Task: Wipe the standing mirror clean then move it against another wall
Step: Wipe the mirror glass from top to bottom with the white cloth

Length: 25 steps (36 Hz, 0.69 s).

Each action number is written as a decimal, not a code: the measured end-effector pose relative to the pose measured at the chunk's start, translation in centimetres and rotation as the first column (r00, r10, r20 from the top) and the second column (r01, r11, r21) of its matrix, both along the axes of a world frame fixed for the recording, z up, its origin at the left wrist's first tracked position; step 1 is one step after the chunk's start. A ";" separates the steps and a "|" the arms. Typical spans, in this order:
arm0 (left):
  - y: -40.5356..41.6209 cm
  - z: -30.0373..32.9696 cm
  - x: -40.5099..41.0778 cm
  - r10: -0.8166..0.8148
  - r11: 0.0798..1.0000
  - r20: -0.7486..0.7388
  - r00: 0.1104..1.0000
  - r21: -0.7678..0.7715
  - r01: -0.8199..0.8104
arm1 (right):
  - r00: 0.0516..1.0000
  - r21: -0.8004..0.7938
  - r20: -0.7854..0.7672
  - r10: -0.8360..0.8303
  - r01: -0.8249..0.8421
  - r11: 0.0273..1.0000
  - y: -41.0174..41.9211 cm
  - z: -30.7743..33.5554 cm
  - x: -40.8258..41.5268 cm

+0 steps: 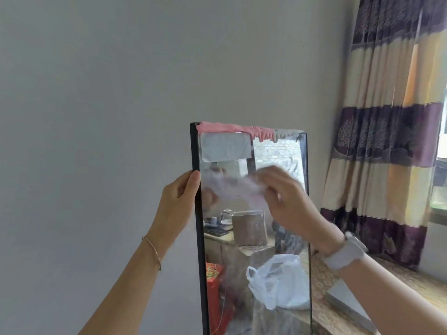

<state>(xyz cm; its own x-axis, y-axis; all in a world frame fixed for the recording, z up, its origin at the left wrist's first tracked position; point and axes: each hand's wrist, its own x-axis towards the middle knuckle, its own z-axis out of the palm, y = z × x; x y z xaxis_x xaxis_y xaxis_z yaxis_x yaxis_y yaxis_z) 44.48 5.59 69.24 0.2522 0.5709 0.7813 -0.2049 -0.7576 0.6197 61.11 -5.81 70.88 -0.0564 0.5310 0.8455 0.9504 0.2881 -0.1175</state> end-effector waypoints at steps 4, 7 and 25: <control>0.4 0.0 -0.2 -0.074 0.997 -0.087 0.993 -0.015 0.073 | 0.999 0.298 -0.029 0.016 -0.007 0.955 2.9 2.9 -2.1; 0.1 0.0 -0.4 -0.095 0.994 -0.107 0.990 -0.066 0.088 | 1.000 0.258 0.019 0.010 -0.014 0.966 4.0 1.5 -3.9; -1.8 2.2 1.7 0.058 0.992 -0.004 0.998 0.109 -0.058 | 0.994 -0.014 -0.089 -0.064 0.063 0.998 -1.0 0.7 3.4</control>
